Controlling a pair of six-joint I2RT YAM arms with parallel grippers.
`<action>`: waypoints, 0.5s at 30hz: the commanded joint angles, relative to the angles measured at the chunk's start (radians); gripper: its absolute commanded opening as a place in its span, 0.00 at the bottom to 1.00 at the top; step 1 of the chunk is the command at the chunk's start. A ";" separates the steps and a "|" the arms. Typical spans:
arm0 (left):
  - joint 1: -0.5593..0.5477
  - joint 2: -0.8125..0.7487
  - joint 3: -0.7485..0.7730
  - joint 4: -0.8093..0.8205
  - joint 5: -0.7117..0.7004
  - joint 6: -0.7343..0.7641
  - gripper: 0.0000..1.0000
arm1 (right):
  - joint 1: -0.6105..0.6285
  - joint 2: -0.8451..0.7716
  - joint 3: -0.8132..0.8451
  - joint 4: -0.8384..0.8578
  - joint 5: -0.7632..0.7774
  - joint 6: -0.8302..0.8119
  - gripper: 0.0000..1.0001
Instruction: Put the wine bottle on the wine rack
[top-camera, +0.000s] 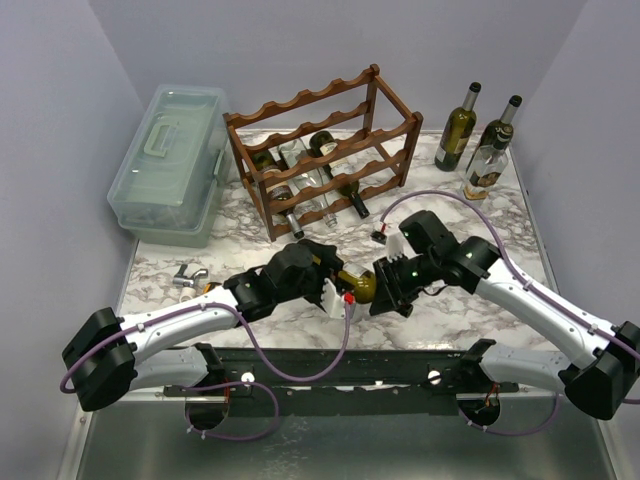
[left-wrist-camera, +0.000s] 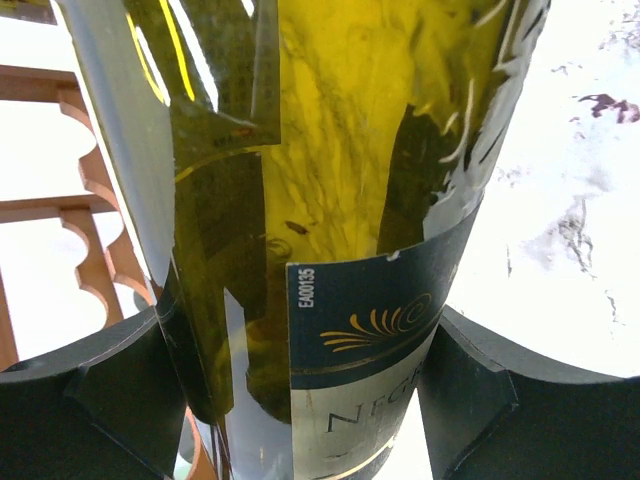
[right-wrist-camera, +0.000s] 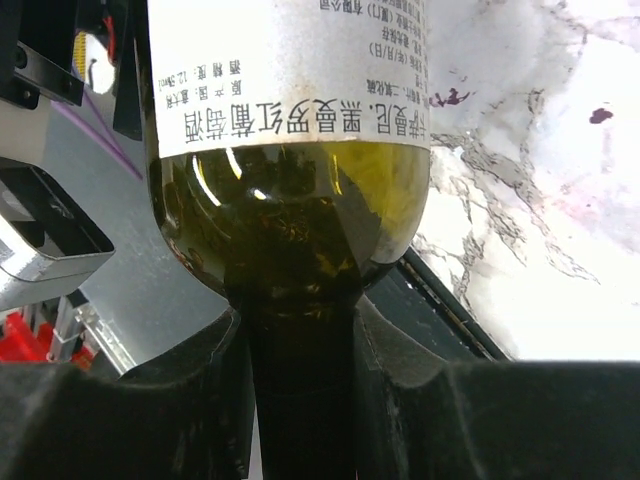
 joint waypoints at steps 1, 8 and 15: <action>0.002 -0.039 0.054 0.172 -0.026 -0.139 0.86 | -0.017 -0.030 0.062 -0.048 0.311 0.073 0.01; 0.006 -0.056 0.050 0.262 -0.053 -0.228 0.92 | -0.016 -0.064 0.128 -0.085 0.418 0.099 0.01; 0.022 -0.081 0.097 0.339 -0.160 -0.449 0.99 | -0.016 -0.061 0.186 -0.184 0.663 0.115 0.01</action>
